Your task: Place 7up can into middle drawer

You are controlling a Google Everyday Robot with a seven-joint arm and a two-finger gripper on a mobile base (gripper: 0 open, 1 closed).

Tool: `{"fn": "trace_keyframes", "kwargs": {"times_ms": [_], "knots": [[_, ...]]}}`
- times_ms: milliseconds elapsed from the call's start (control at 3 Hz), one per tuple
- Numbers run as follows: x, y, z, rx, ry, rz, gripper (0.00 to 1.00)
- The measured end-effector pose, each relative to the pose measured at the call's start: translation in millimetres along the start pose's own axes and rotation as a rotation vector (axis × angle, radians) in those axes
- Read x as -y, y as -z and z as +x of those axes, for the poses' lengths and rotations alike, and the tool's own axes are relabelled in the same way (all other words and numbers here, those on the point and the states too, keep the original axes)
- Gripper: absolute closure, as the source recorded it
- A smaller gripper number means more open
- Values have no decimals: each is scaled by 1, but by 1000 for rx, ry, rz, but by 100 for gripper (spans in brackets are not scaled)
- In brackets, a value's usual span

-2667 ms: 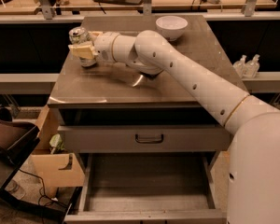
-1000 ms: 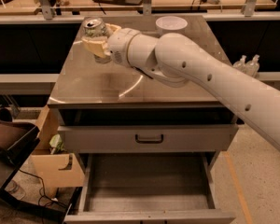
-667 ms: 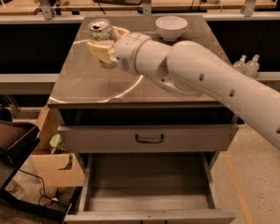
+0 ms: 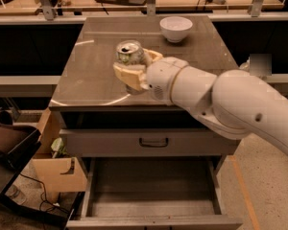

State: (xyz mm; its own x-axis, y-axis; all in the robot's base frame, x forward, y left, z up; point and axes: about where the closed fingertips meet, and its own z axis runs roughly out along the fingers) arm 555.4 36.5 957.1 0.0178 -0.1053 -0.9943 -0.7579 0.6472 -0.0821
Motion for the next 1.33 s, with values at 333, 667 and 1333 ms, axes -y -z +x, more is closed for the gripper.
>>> {"fn": "trace_keyframes", "kwargs": {"times_ms": [333, 667, 1333], "knots": [[9, 36, 39, -68, -41, -6, 100], [10, 62, 77, -105, -67, -49, 100], [-13, 118, 144, -38, -126, -144, 100]]}}
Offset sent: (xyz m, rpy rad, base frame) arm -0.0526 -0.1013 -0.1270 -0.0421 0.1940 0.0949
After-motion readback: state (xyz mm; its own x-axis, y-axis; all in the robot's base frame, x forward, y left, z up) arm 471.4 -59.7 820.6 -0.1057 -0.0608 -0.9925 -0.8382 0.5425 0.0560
